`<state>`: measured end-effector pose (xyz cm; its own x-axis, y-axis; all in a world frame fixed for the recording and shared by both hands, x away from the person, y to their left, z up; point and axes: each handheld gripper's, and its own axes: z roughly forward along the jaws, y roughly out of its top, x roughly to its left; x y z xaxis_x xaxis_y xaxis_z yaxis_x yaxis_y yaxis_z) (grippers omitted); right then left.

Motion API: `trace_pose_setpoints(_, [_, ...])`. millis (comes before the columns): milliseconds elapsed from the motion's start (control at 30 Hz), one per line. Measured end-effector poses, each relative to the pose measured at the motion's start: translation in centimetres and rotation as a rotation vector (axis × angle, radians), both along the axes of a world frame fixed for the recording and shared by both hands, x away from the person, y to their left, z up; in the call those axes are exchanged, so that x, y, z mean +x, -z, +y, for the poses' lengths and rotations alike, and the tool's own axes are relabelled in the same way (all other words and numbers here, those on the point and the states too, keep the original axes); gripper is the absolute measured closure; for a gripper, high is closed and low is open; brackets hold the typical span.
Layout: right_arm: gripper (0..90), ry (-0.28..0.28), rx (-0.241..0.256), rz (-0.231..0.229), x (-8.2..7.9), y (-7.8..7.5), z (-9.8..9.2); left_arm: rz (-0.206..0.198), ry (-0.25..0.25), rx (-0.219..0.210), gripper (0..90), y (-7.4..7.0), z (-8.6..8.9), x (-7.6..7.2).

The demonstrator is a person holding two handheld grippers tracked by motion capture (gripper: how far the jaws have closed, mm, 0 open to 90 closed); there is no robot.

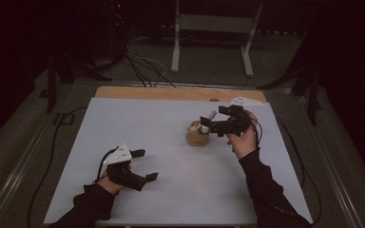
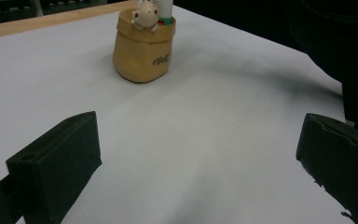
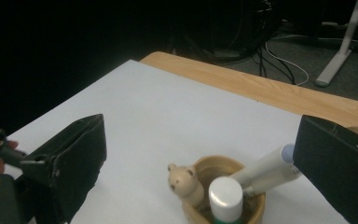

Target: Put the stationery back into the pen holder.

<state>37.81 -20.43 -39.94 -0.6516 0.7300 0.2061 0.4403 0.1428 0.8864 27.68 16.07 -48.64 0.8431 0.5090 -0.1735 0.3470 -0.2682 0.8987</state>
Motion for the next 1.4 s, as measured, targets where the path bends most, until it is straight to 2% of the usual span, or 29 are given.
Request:
trace_pose_setpoints(367, [2.4, -0.039, 0.002, -0.009, -2.2, 1.3, -1.2, -0.007, 0.007, -0.01, 0.3, -0.1, 0.4, -0.2])
trace_pose_setpoints(600, [1.9, -0.074, -0.01, 0.003, -3.7, 4.4, -1.2, -0.013, 0.002, -0.016, 0.3, -0.1, 0.6, -0.2])
trace_pose_setpoints(667, [1.9, -0.084, -0.006, 0.021, -4.0, 5.4, -1.2, -0.013, 0.003, -0.014, 0.3, -0.1, 0.6, -0.2])
trace_pose_setpoints(867, [1.9, -0.102, -0.023, 0.032, -4.7, 7.2, -1.7, -0.017, 0.009, -0.012, 0.3, -0.1, 0.6, -0.3])
trace_pose_setpoints(1067, [1.9, -0.116, -0.012, 0.038, -6.0, 8.3, -2.9, -0.012, 0.011, -0.015, 0.3, 0.2, 0.7, -0.2])
trace_pose_setpoints(1400, [1.9, -0.098, -0.044, 0.068, -8.4, 9.2, -5.9, -0.018, 0.012, -0.001, 0.3, 0.2, 0.6, -0.3])
